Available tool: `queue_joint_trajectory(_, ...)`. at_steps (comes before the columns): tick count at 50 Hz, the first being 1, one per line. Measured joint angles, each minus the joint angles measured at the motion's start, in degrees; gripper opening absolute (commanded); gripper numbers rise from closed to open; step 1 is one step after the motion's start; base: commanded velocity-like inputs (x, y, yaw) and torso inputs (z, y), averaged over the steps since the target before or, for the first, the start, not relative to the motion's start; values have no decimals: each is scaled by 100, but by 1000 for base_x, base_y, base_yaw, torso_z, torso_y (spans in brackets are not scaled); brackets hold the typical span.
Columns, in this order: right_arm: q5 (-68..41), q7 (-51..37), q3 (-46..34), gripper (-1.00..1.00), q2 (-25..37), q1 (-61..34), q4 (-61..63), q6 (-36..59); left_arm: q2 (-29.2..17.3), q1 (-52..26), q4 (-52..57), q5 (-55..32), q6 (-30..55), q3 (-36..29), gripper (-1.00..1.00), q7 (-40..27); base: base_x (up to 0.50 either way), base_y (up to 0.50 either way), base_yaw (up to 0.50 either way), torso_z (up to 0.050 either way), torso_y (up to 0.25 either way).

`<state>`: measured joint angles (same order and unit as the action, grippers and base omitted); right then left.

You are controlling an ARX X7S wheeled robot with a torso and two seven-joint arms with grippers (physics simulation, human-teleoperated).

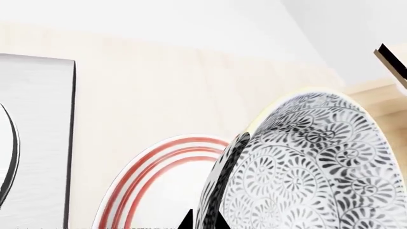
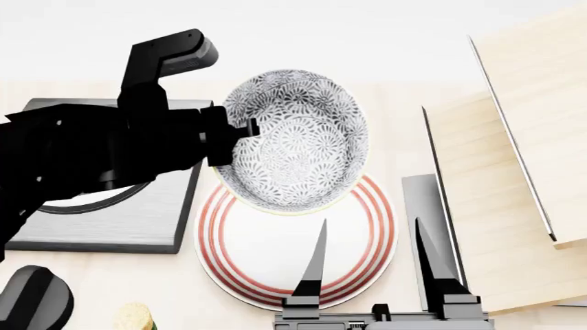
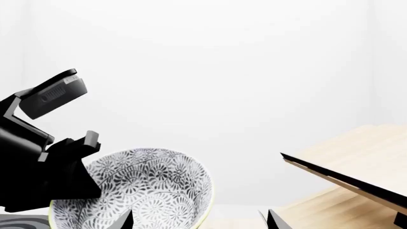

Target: Pick up the akita bowl and put it on the plate.

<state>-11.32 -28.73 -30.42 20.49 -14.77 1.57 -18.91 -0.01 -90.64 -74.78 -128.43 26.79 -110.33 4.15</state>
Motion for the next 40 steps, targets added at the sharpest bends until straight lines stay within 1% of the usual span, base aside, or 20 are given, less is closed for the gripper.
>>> queue_joint_trajectory(15,9,-7,-24,100,6,8,-2,-8,1,8,1,-354,-109,-227,-100,88,0,0,0,0,0)
queue_joint_trajectory(29,47,-32,-71,100,-9,11,41,40,1,-15,3,-811,-226,-663,-100,157,0,0,0,0,0)
queue_joint_trajectory(40,51,-46,-89,100,2,10,94,82,1,6,7,-739,-300,-596,-100,61,0,0,0,0,0)
